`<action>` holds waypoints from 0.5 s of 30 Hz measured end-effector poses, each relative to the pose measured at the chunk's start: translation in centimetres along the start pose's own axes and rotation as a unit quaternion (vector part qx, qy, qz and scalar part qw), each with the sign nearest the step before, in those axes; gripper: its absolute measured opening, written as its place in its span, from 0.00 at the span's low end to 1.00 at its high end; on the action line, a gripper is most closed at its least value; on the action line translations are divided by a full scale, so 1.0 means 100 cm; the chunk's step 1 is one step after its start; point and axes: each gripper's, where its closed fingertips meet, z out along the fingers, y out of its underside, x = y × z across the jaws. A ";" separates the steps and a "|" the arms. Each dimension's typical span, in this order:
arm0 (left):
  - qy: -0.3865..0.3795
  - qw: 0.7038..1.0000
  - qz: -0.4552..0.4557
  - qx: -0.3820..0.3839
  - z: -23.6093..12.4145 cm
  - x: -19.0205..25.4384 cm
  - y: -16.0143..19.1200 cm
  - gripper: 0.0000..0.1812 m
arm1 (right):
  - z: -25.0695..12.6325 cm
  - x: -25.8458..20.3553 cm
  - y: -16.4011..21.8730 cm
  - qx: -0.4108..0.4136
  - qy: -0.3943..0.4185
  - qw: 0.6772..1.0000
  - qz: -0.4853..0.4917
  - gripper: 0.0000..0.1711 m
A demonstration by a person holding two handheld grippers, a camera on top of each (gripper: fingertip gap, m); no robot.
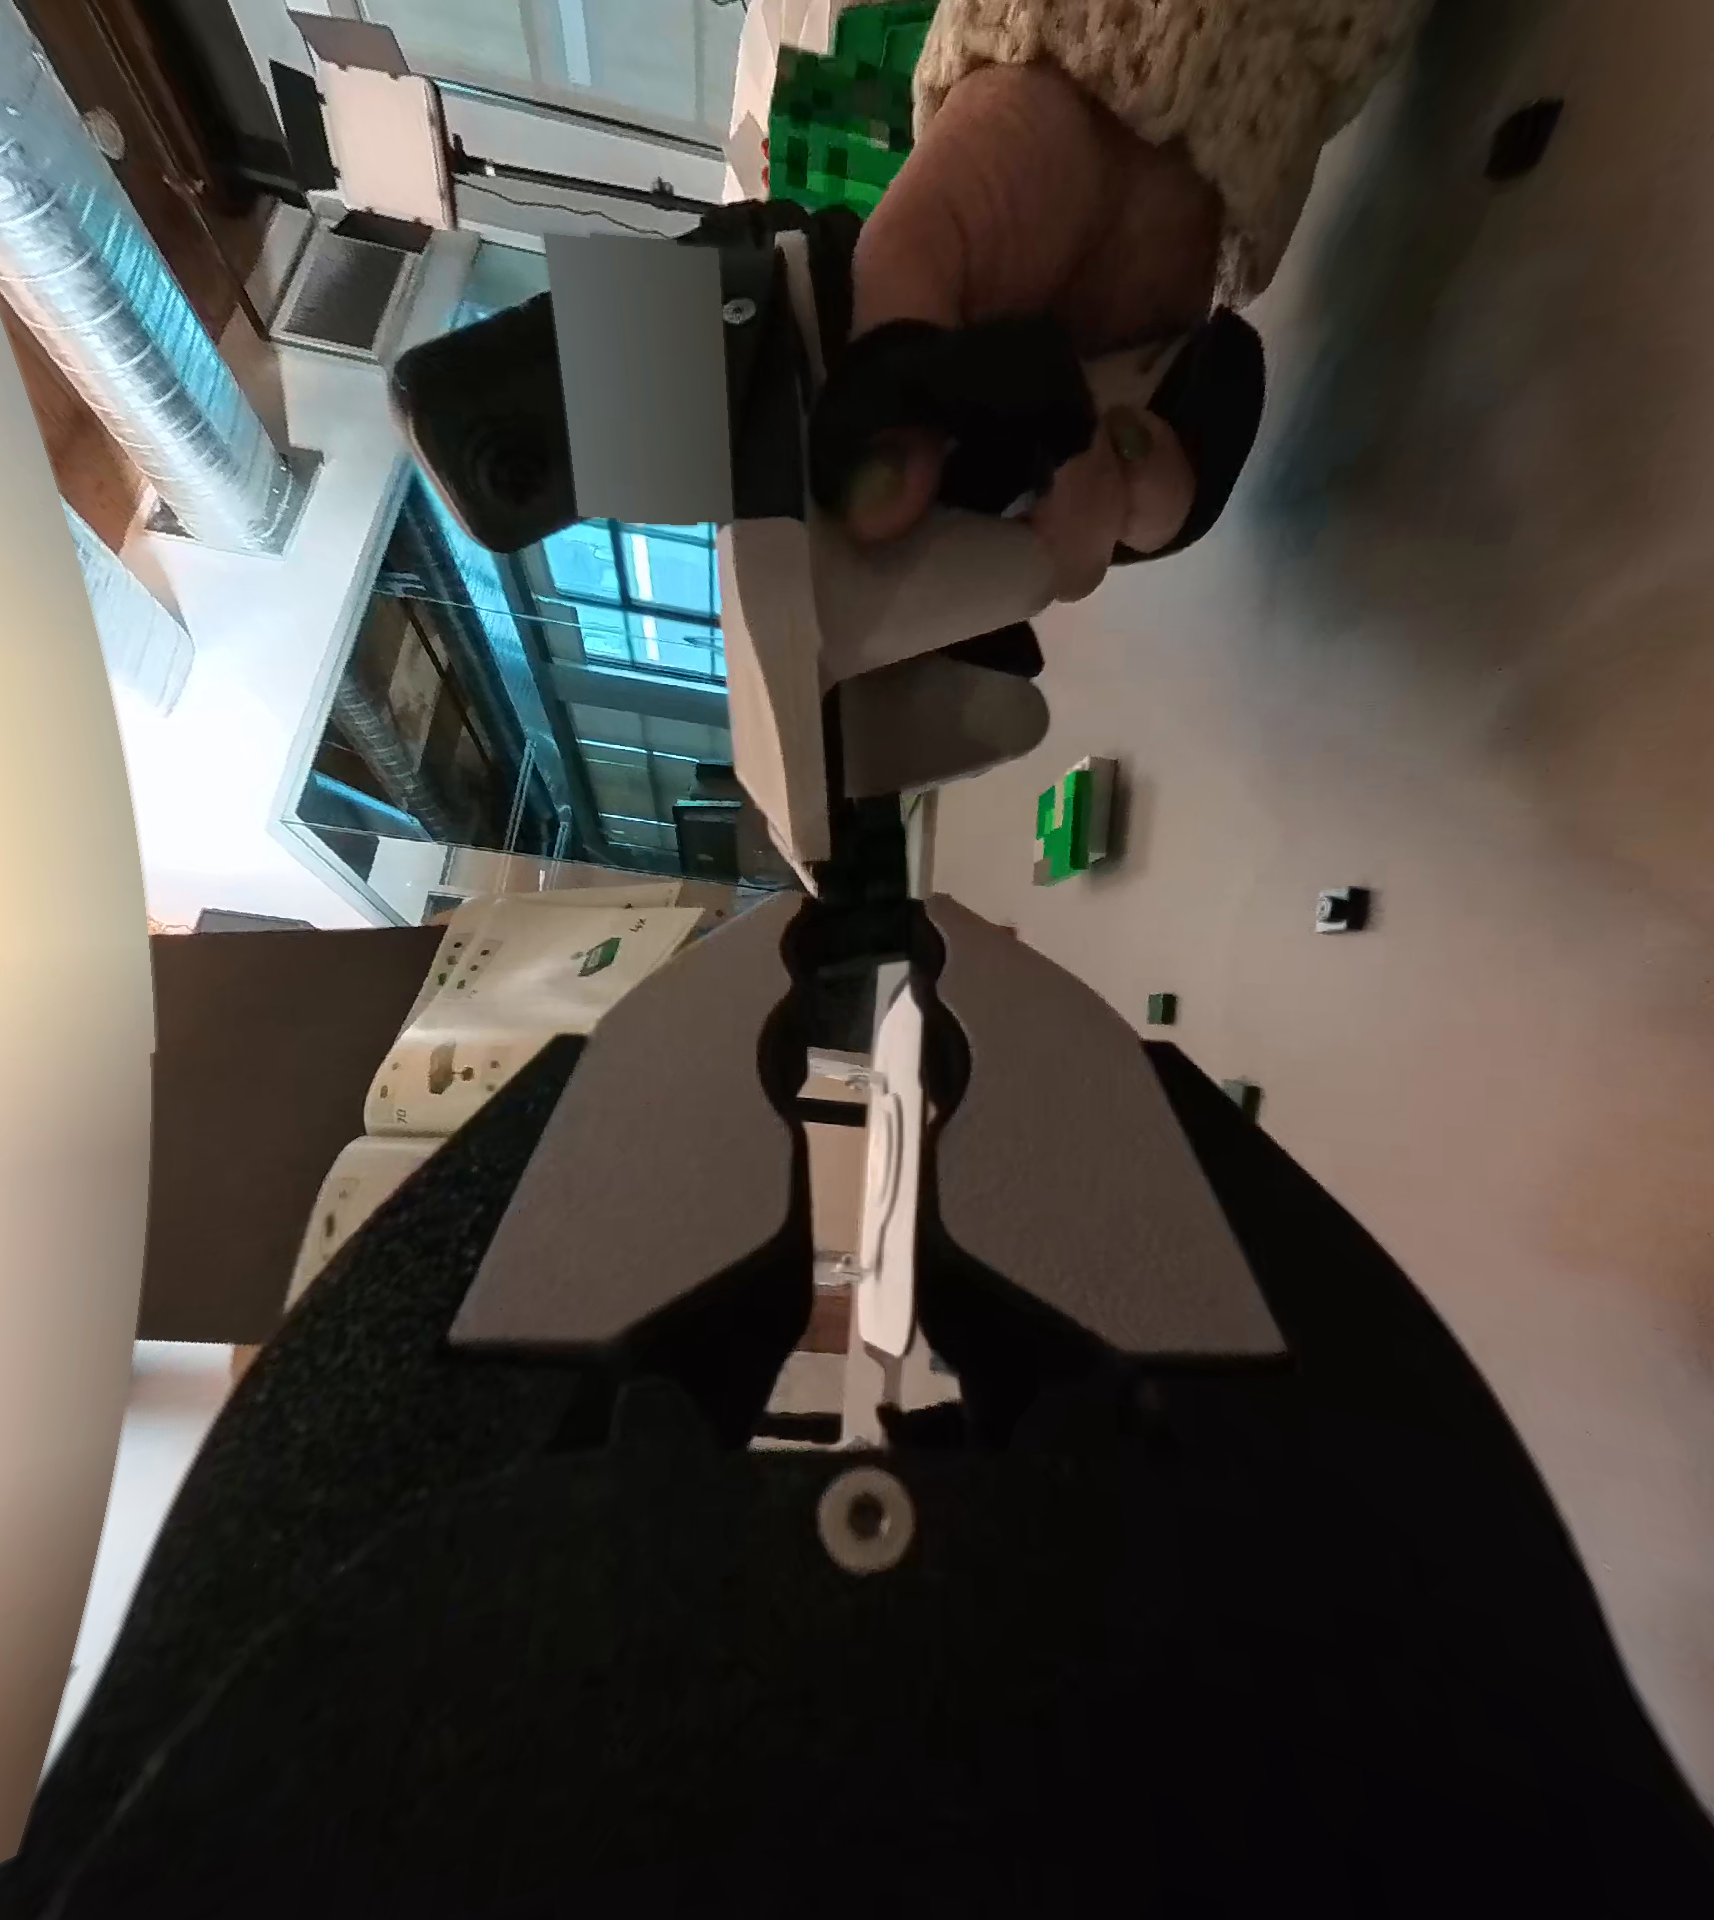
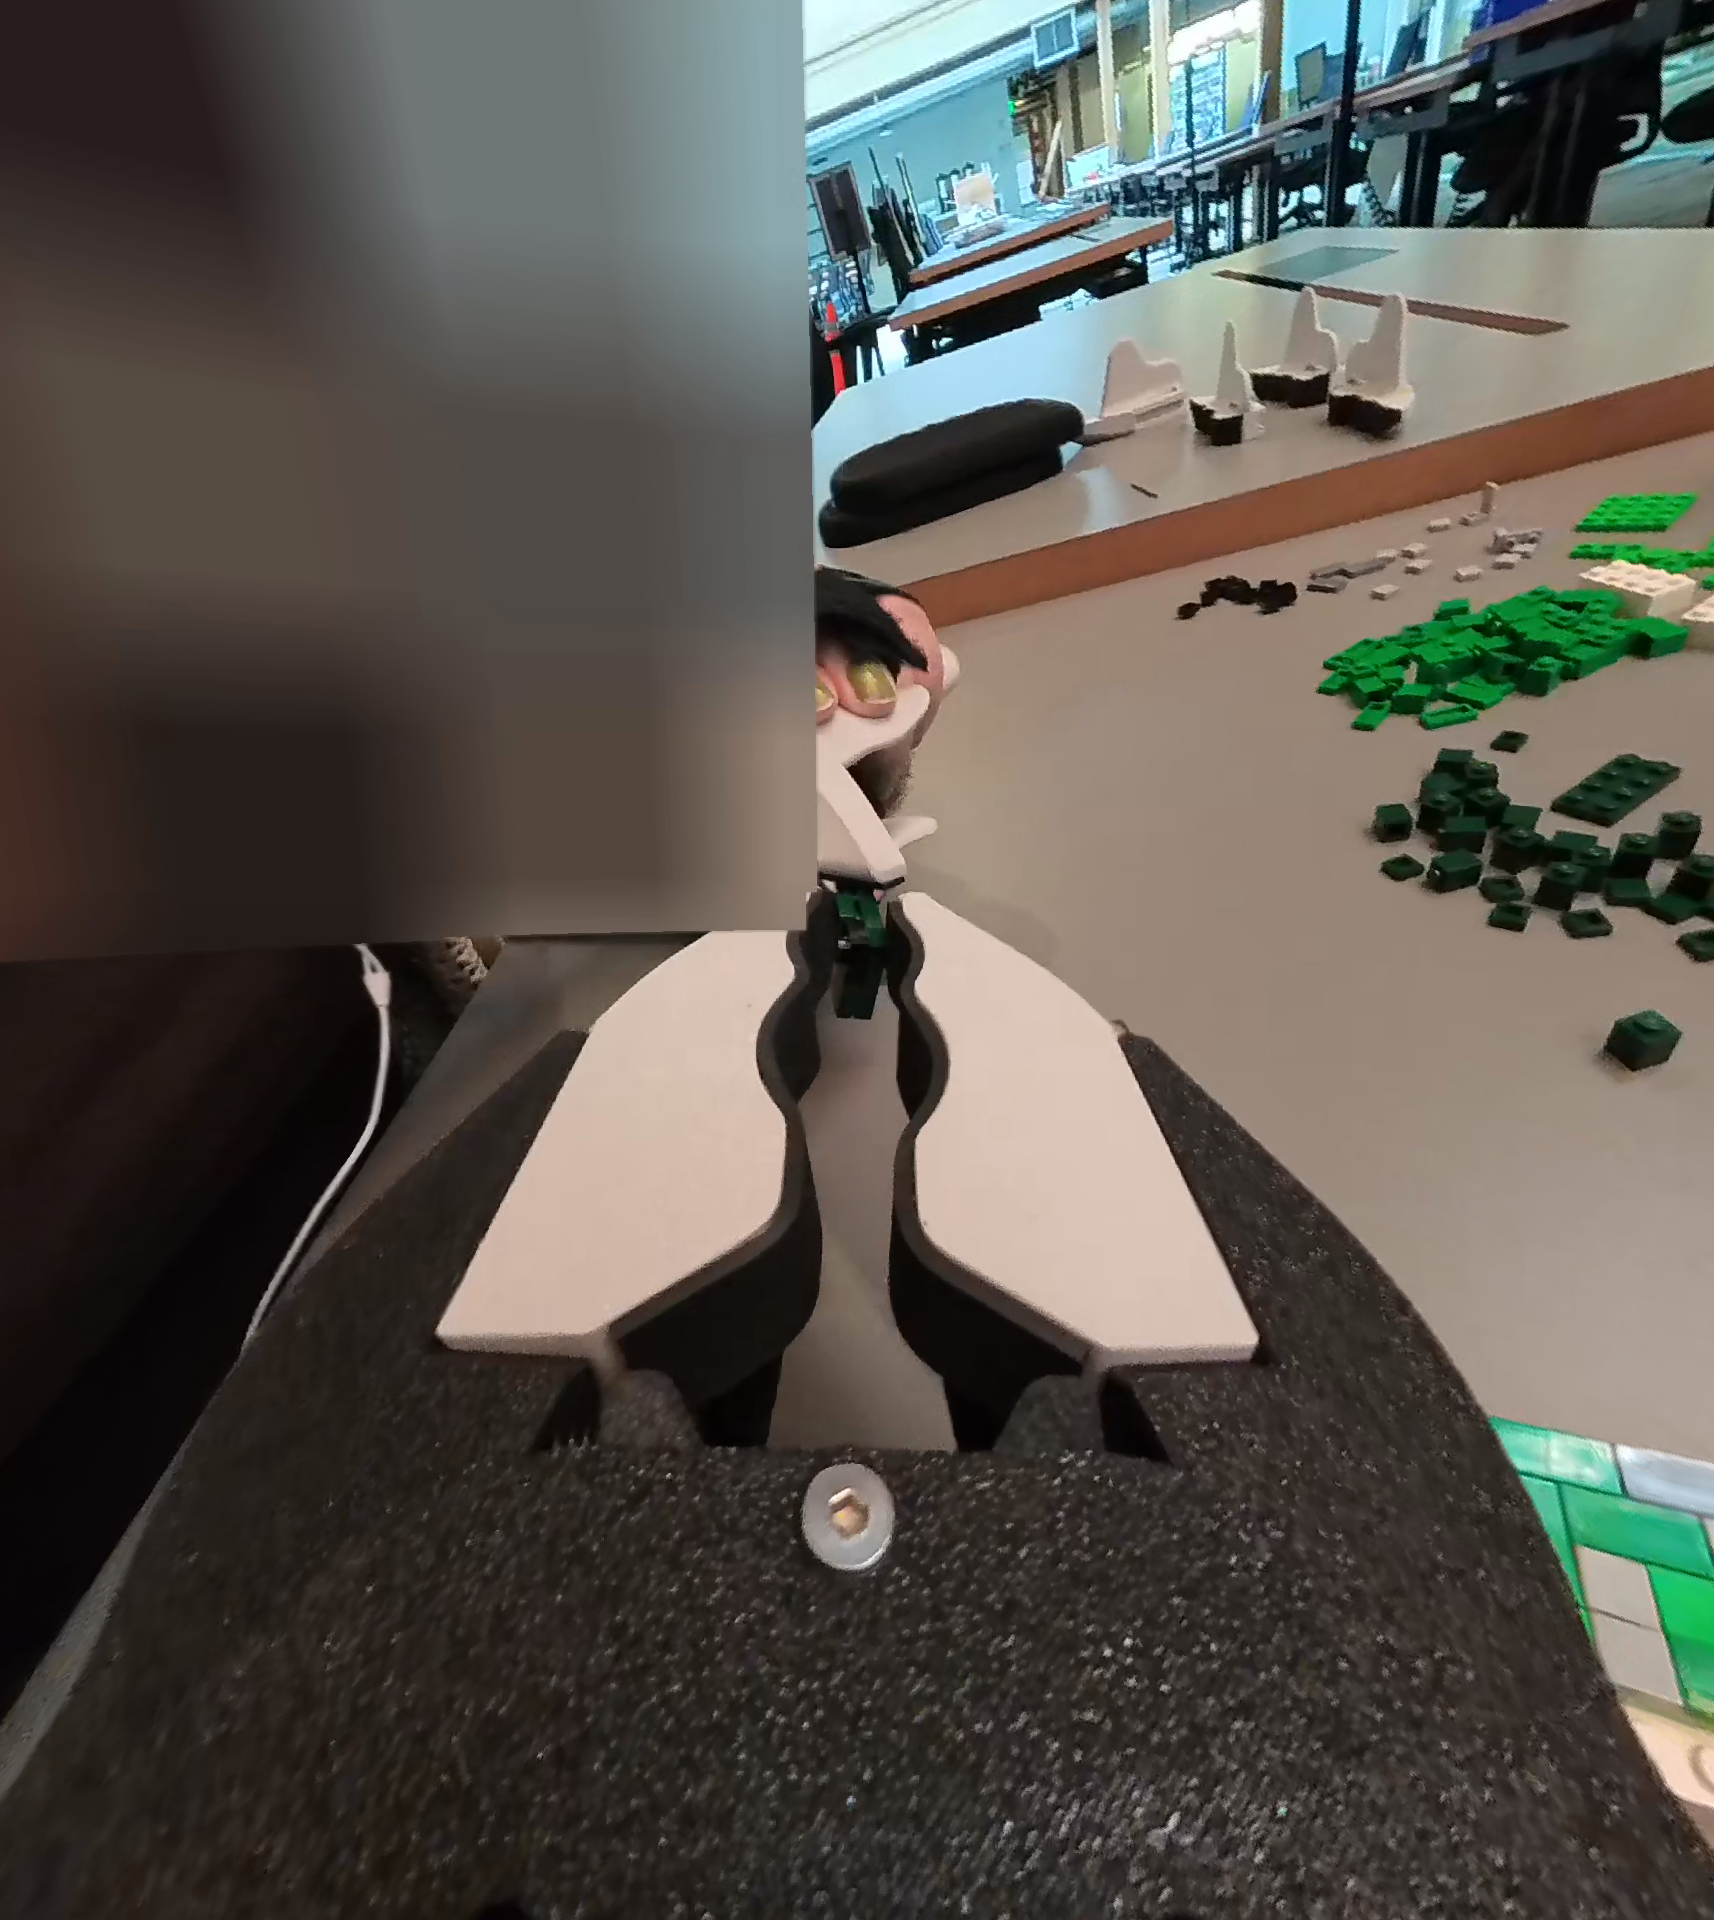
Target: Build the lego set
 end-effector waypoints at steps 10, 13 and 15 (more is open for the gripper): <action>-0.006 1.000 0.017 -0.001 0.000 0.000 -0.002 0.09 | 0.000 -0.001 0.006 -0.018 -0.009 1.000 -0.005 0.07; -0.006 1.000 0.009 0.002 0.000 -0.001 -0.002 0.09 | -0.001 -0.003 0.005 -0.012 -0.017 1.000 -0.001 0.06; -0.006 1.000 0.008 0.003 0.000 -0.001 -0.002 0.09 | -0.002 -0.003 0.004 -0.009 -0.023 1.000 0.005 0.05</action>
